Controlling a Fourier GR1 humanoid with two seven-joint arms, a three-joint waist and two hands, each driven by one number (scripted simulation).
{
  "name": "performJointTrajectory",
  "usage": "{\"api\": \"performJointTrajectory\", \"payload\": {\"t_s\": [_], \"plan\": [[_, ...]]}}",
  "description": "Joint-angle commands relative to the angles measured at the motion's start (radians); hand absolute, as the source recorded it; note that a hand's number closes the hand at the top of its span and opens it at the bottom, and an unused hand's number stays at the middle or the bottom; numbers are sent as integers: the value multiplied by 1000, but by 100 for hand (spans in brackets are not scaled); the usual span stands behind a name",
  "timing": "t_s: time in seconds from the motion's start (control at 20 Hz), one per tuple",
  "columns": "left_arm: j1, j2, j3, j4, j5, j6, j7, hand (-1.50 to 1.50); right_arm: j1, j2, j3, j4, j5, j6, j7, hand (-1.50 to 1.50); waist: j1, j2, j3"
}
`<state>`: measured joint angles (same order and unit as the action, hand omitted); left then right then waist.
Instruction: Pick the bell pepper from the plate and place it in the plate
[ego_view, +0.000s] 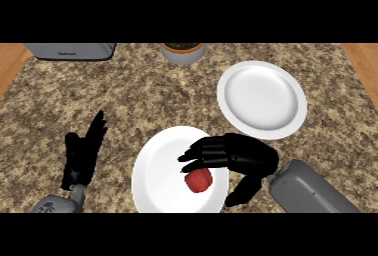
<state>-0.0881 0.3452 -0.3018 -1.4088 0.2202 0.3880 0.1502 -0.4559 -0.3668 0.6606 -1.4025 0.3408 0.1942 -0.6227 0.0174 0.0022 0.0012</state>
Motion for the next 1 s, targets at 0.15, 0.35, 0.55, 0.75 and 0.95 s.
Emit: {"api": "performJointTrajectory", "payload": {"t_s": [0.15, 0.35, 0.55, 0.75, 0.95], "plan": [[19, -1, 28, 20, -2, -15, -10, 0, -85, -49, 46, -79, 227, 2, 143, -150, -19, -6, -2], [-11, -9, 35, 8, -11, -5, 29, 0, -155, -36, 95, -78, 282, 158, 284, -150, -16, -4, -2], [22, -12, 23, -10, -25, -24, 4, 0, -181, 27, 166, -51, 356, 255, 387, -150, -12, -4, -2], [-16, -35, 40, 46, -54, -33, 6, 0, -217, 99, 119, -68, 375, 372, 448, -150, -16, -2, -2], [29, -37, 93, 20, -47, -71, -25, 0, -127, 125, 112, -38, 479, 336, 416, -150, -15, -2, -1]]}}
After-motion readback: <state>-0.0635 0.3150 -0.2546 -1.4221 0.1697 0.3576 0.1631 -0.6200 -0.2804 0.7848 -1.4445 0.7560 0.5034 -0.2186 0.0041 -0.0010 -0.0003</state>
